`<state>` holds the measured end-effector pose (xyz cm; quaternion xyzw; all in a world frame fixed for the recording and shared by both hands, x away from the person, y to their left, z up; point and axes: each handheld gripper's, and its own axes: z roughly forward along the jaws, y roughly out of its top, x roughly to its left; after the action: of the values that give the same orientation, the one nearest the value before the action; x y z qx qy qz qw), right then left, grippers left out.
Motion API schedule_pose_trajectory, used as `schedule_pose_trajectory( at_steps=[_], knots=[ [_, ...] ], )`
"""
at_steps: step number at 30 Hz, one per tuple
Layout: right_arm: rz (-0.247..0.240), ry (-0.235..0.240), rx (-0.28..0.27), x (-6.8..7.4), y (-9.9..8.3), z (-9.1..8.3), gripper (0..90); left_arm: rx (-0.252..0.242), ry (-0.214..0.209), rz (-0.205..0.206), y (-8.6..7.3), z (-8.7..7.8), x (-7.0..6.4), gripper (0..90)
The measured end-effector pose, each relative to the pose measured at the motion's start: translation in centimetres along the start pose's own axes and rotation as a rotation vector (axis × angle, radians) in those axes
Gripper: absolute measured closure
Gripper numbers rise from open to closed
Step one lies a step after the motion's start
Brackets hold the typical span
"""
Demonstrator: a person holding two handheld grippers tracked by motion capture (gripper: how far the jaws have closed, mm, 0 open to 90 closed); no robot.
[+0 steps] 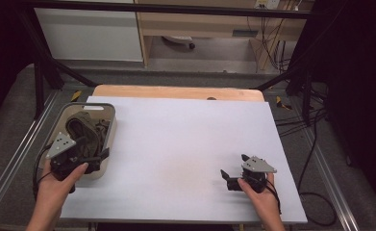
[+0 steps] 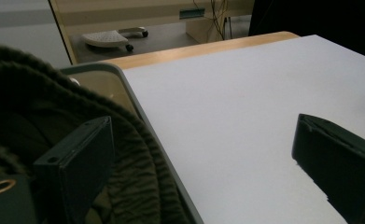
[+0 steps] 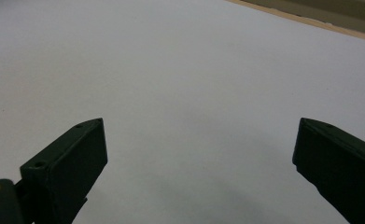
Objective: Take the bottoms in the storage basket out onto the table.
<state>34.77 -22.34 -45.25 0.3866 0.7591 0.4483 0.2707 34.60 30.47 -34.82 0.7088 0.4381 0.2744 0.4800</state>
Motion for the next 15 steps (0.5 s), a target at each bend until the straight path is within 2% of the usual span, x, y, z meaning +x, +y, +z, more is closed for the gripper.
schedule_pose_trajectory(
  at_steps=[1,2,4,5,10,12,13,15],
  knots=[
    [0.000,0.000,0.000,0.0,0.0,0.0,3.8,0.000,0.000,0.000,0.0,0.0,0.0,6.4],
    [-0.002,0.003,0.006,0.1,0.0,0.1,3.7,-0.005,0.025,0.001,0.6,0.0,0.6,6.7],
    [-0.004,0.004,0.007,0.1,0.0,0.1,3.7,-0.004,0.032,0.002,0.8,0.0,1.0,7.1],
    [-0.005,0.005,0.013,0.2,0.0,0.2,3.7,-0.011,0.041,-0.007,1.2,0.0,1.5,7.3],
    [-0.009,0.008,0.020,0.2,0.0,0.3,3.6,-0.019,0.071,0.012,2.1,-0.3,2.7,8.4],
    [-0.007,0.009,0.026,0.3,-0.1,0.4,3.6,-0.017,0.097,0.019,2.6,-0.3,3.8,9.5],
    [-0.007,0.009,0.026,0.3,-0.1,0.4,3.6,-0.017,0.097,0.019,2.6,-0.3,3.8,9.9],
    [-0.010,0.011,0.031,0.3,0.0,0.5,3.6,-0.010,0.106,0.012,3.0,-0.3,5.0,10.2]
  ],
)
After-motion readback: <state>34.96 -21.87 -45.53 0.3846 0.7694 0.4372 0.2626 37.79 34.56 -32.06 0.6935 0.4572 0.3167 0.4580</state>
